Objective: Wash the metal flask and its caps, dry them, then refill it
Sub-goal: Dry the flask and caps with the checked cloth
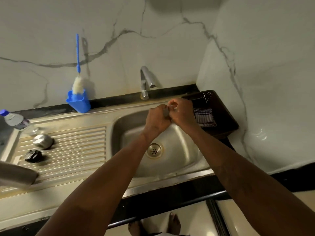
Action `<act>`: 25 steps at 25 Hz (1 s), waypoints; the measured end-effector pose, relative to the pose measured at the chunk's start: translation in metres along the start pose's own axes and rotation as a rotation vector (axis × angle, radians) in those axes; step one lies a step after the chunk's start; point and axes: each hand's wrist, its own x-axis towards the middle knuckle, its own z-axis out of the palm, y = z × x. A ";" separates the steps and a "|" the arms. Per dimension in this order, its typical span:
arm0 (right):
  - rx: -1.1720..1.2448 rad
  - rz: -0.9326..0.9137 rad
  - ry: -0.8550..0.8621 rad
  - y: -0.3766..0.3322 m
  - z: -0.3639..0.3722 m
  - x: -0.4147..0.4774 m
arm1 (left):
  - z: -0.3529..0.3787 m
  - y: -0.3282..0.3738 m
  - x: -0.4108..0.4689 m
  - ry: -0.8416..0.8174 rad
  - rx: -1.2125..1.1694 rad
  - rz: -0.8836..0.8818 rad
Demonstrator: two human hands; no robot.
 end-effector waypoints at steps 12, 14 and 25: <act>-0.307 0.201 -0.188 0.132 -0.025 0.022 | 0.073 0.057 0.033 -0.129 -0.081 -0.021; -0.337 0.202 -0.198 0.139 -0.019 0.021 | 0.077 0.058 0.036 -0.140 -0.094 -0.036; -0.200 0.272 0.143 0.117 -0.057 0.031 | 0.072 0.066 0.032 -0.114 -0.120 -0.077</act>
